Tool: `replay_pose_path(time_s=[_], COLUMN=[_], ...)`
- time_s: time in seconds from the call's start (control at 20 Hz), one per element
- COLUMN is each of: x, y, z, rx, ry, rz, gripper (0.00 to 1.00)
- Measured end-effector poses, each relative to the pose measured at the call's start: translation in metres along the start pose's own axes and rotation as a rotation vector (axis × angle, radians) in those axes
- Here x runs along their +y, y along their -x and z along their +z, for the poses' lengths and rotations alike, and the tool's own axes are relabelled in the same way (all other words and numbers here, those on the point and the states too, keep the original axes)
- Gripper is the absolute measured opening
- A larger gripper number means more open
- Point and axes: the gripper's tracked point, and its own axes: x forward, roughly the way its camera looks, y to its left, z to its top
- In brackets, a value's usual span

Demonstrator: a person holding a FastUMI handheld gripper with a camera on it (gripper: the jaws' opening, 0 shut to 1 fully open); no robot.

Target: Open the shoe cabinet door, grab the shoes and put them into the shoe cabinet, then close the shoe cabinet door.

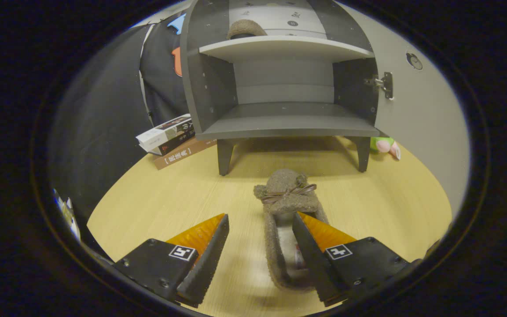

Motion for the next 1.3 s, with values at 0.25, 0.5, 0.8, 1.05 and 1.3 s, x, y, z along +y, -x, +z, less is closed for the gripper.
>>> replay_pose_path(time_s=[0.25, 0.5, 0.8, 1.05, 1.3], x=[-0.016, -0.020, -0.028, -0.025, -0.009], y=[-0.030, -0.030, -0.003, 0.053, 0.119], z=[-0.011, -0.005, 0.009, 0.036, 0.098], rx=[0.049, 0.014, -0.034, -0.096, -0.218], ry=[-0.003, -0.051, -0.045, -0.024, -0.008], rz=[-0.034, 0.039, 0.037, 0.079, 0.122], gripper=[0.56, 0.11, 0.10, 0.10, 0.10])
